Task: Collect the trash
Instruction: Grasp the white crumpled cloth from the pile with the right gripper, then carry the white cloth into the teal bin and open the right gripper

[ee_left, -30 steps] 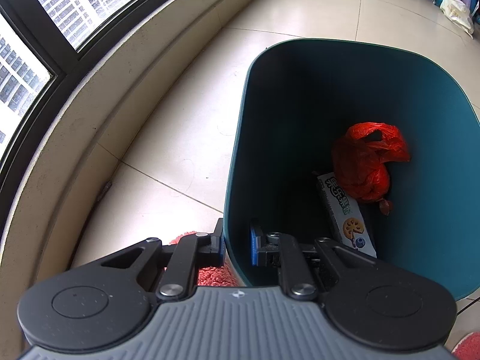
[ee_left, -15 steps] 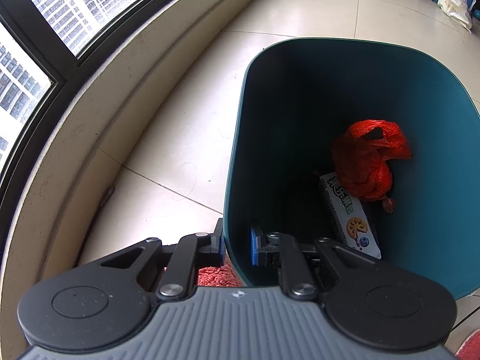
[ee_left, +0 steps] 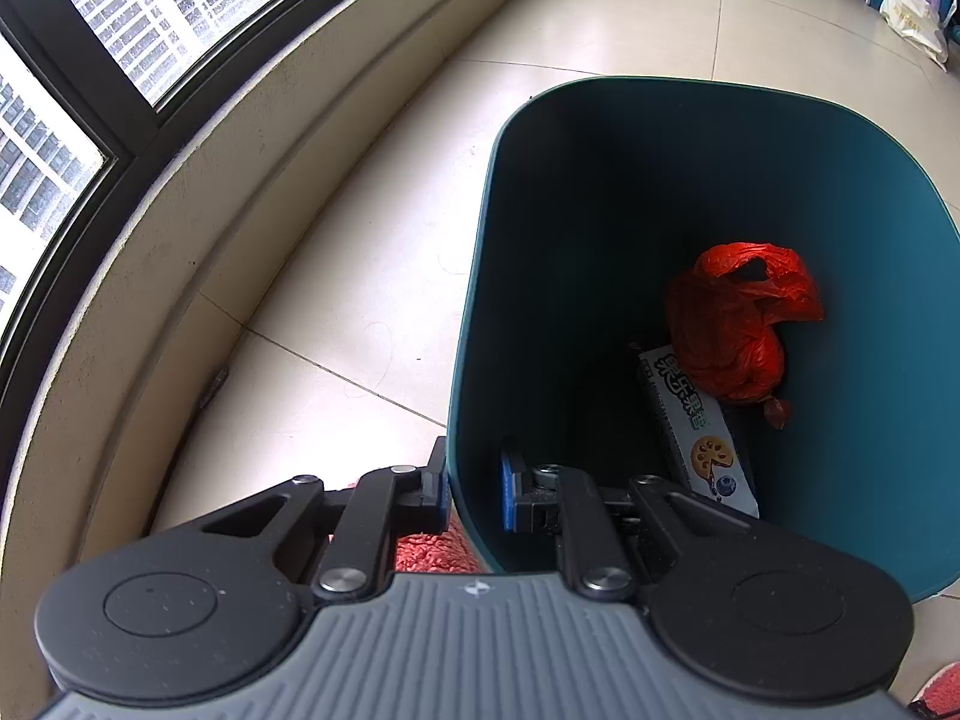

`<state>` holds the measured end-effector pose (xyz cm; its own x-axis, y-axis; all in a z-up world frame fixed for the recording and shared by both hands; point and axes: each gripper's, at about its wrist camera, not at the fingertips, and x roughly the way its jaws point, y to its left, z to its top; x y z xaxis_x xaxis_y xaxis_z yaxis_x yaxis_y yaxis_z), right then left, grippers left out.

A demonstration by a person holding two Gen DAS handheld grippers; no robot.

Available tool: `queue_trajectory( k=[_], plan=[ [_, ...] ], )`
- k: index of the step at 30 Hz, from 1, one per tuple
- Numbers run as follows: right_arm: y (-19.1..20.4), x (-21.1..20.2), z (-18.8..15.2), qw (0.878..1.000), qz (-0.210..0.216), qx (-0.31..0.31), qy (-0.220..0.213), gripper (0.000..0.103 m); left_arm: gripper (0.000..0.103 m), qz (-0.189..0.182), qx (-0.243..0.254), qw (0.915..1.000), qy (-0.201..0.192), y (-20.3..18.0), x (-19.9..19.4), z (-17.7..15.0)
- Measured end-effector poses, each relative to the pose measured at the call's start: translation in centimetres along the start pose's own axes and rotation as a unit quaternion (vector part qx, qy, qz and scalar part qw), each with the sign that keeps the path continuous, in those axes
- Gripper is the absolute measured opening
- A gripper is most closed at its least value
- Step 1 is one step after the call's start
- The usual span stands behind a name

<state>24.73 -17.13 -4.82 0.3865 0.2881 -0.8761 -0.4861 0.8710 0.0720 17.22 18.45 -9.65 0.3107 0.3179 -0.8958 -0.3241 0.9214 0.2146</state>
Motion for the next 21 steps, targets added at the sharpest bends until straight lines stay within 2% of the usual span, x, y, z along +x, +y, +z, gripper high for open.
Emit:
queue_trajectory(
  k=[5, 9, 16, 21],
  plan=[
    [1.9, -4.1, 2.3, 0.998, 0.013, -0.004, -0.057, 0.020, 0.015, -0.002, -0.001, 1.0000, 0.000, 0.1, 0.0, 0.0],
    [5.3, -4.7, 3.3, 0.995, 0.021, -0.046, -0.089, 0.020, 0.015, -0.003, -0.001, 1.0000, 0.001, 0.1, 0.0, 0.0],
    [12.3, -0.1, 4.3, 0.988, 0.034, -0.125, -0.078, 0.020, 0.015, -0.006, -0.001, 1.0000, 0.000, 0.2, -0.1, 0.0],
    [17.5, 2.3, 3.4, 0.984, 0.048, -0.162, -0.053, 0.020, 0.015, -0.009, -0.001, 1.0000, -0.001, 0.4, 0.0, 0.0]
  ],
)
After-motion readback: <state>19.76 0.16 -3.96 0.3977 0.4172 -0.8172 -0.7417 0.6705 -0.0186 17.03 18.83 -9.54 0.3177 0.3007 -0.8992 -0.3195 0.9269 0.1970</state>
